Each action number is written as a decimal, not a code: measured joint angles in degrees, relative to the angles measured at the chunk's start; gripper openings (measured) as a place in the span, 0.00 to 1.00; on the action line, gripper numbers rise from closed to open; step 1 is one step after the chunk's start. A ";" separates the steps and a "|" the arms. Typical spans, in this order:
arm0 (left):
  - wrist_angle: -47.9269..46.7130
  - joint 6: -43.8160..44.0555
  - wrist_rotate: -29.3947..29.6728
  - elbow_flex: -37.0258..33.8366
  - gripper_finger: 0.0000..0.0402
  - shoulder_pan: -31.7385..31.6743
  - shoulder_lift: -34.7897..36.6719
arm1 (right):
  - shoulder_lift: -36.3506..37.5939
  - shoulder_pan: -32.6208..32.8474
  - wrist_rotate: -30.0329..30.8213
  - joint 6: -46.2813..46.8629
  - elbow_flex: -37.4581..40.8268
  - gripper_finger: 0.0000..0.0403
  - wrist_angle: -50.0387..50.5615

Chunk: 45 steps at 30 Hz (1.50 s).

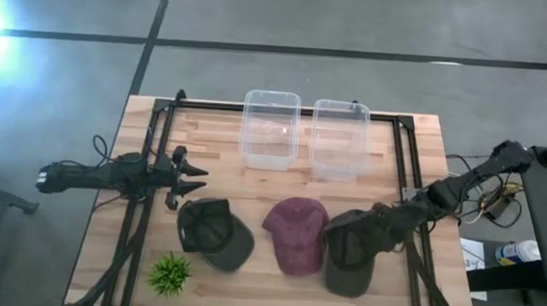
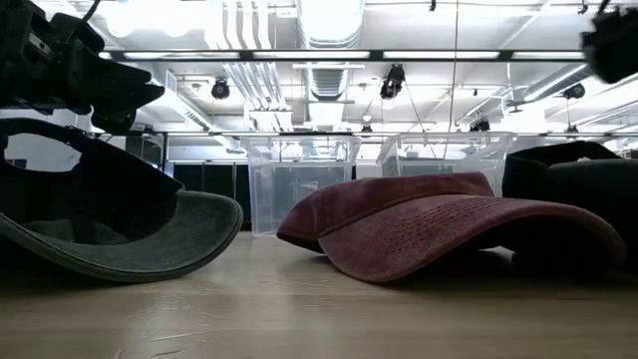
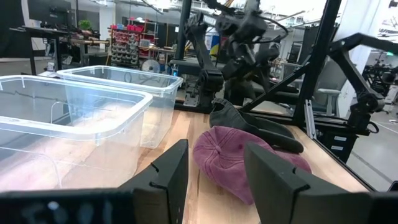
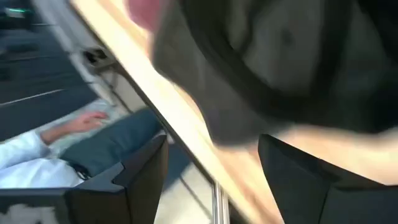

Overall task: Pick & Place hat
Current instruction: Put the right black cap into the right transparent bin

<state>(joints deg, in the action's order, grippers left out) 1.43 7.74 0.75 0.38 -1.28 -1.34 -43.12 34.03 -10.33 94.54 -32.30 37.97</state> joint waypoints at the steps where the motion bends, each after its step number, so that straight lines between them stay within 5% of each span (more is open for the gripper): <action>1: 0.01 0.00 0.01 0.00 0.37 0.00 0.00 | -1.25 1.81 -0.02 2.99 -1.16 0.61 1.17; 11: 0.03 -0.02 -0.04 0.00 0.37 -0.02 0.00 | -15.04 14.21 6.15 23.59 0.06 0.61 -9.37; 27: 0.02 0.00 -0.08 0.00 0.37 -0.02 0.00 | -29.62 14.46 12.54 22.01 2.93 0.60 -15.10; 31: 0.01 0.01 -0.08 0.00 0.37 -0.02 0.00 | -29.71 14.46 14.15 20.63 3.57 0.50 -16.85; 39: -0.02 -0.02 -0.08 0.00 0.37 0.00 0.00 | -29.53 14.52 15.29 14.82 3.20 0.08 -17.40; 45: -0.02 0.01 -0.08 0.00 0.37 0.00 0.00 | -27.93 15.13 15.75 8.78 -0.85 0.04 -16.57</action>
<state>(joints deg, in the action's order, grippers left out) 1.41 7.75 0.67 0.38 -1.28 -1.34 -71.05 49.16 5.42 103.32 -33.16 21.40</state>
